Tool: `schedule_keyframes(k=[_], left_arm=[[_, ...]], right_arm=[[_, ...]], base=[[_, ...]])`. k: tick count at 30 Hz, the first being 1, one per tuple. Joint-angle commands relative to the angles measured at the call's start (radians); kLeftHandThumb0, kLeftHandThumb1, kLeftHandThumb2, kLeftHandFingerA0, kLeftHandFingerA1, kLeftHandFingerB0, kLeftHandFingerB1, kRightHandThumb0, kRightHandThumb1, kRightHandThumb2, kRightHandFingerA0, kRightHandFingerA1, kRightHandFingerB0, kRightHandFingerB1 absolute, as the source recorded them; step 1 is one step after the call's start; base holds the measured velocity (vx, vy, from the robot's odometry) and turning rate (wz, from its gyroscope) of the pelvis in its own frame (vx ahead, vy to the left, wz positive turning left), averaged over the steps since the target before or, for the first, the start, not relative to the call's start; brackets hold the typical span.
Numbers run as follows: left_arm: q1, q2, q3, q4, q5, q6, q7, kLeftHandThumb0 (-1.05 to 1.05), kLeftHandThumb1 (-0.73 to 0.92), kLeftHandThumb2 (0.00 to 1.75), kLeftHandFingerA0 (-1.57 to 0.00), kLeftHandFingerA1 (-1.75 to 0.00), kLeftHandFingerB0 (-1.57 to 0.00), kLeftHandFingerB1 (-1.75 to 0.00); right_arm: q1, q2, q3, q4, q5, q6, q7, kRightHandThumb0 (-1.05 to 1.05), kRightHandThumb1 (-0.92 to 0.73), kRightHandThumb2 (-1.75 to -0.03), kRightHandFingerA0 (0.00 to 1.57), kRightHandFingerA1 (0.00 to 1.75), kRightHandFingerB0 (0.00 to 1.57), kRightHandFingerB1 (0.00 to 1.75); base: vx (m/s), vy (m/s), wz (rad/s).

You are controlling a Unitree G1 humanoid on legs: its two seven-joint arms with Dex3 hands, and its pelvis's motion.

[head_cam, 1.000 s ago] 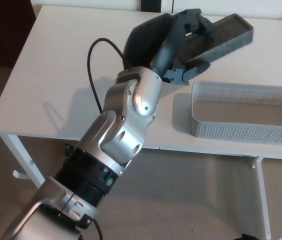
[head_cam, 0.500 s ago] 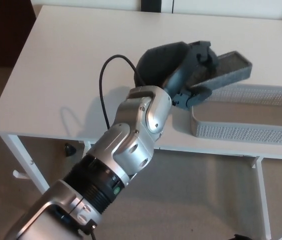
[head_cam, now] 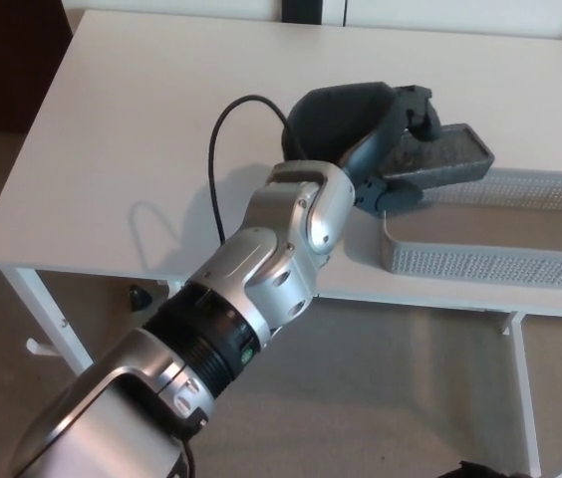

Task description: The robot walks towards a desk on which an eraser is kept on the left hand side and a container is kept on the right hand side. The robot picks up the eraser using its left hand and places it in the container.

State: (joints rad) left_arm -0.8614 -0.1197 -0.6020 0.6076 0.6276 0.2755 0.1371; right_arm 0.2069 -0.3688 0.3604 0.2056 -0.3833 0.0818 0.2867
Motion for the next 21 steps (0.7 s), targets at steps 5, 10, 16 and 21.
schedule_keyframes(k=[5,10,16,21], left_arm=[[-0.067,-0.037,-0.020,0.014,0.027,-0.027,-0.019,-0.26,0.70,0.61,-0.88,-1.13,-0.65,-0.53],[-0.096,-0.054,-0.029,0.046,0.036,-0.028,-0.025,-0.22,0.65,0.59,-0.99,-0.94,-0.65,-0.51],[-0.129,-0.064,-0.070,0.081,0.038,0.001,-0.152,-0.43,0.73,0.62,-0.41,-0.53,-0.27,-0.31],[-0.168,-0.124,-0.086,0.151,0.020,0.137,-0.310,-0.91,0.50,0.90,0.00,0.00,0.00,0.00]], right_arm=[[-0.023,-0.010,0.004,0.027,-0.003,0.004,0.015,-0.58,-0.57,-1.06,0.17,0.65,0.11,0.58],[-0.035,-0.002,0.002,0.029,0.002,0.004,0.017,-0.57,-0.76,-0.76,0.13,0.72,0.13,0.57],[-0.034,-0.002,0.014,0.019,-0.004,-0.002,0.018,-0.55,-0.76,-0.77,0.12,0.76,0.12,0.59],[-0.024,-0.002,0.016,0.006,-0.002,-0.010,0.016,-0.52,-0.77,-0.78,0.10,0.73,0.05,0.53]], base=[[0.00,0.000,0.00],[0.00,0.000,0.00],[0.00,0.000,0.00],[0.00,0.000,0.00]])
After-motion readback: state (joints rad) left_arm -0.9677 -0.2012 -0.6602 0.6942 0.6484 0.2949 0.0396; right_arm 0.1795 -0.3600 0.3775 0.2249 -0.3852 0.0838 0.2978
